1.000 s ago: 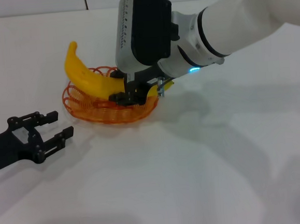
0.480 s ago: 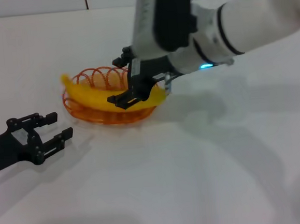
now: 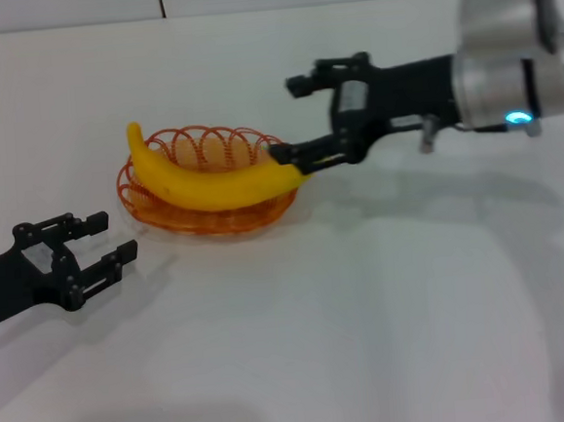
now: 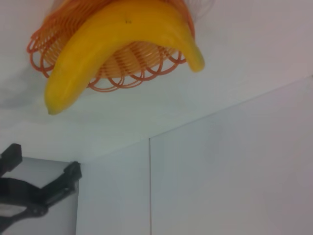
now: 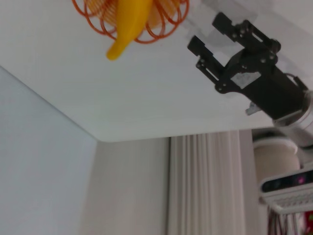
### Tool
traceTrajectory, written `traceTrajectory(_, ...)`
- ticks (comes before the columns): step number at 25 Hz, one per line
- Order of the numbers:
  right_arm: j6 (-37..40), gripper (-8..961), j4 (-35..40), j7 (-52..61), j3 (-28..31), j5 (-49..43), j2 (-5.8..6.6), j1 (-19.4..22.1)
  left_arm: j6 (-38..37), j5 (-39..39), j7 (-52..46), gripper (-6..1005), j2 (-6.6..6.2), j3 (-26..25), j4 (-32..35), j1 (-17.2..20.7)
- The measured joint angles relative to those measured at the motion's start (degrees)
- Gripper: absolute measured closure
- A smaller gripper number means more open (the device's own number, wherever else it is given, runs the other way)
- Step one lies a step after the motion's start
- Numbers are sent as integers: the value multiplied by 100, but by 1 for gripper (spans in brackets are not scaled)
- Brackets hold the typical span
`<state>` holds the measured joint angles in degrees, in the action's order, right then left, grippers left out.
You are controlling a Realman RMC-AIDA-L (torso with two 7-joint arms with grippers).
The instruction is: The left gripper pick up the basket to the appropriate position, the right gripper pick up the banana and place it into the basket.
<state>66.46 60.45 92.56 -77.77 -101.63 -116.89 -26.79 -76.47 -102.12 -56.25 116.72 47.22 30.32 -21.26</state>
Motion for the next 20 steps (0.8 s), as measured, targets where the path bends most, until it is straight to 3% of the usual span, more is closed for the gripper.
traceTrajectory(8, 774, 54, -1821, -1517, 1625, 167, 47, -23, 0, 32, 2, 456, 9, -1, 0, -17)
traceTrajectory(14, 1064, 55, -2343, -2230, 2198, 179, 56, 201, -7, 92, 75, 456, 9, -2, 0, 6)
traceTrajectory(20, 1237, 54, -2749, -2543, 2434, 158, 156, 288, -8, 158, 98, 457, 9, 14, -6, 5)
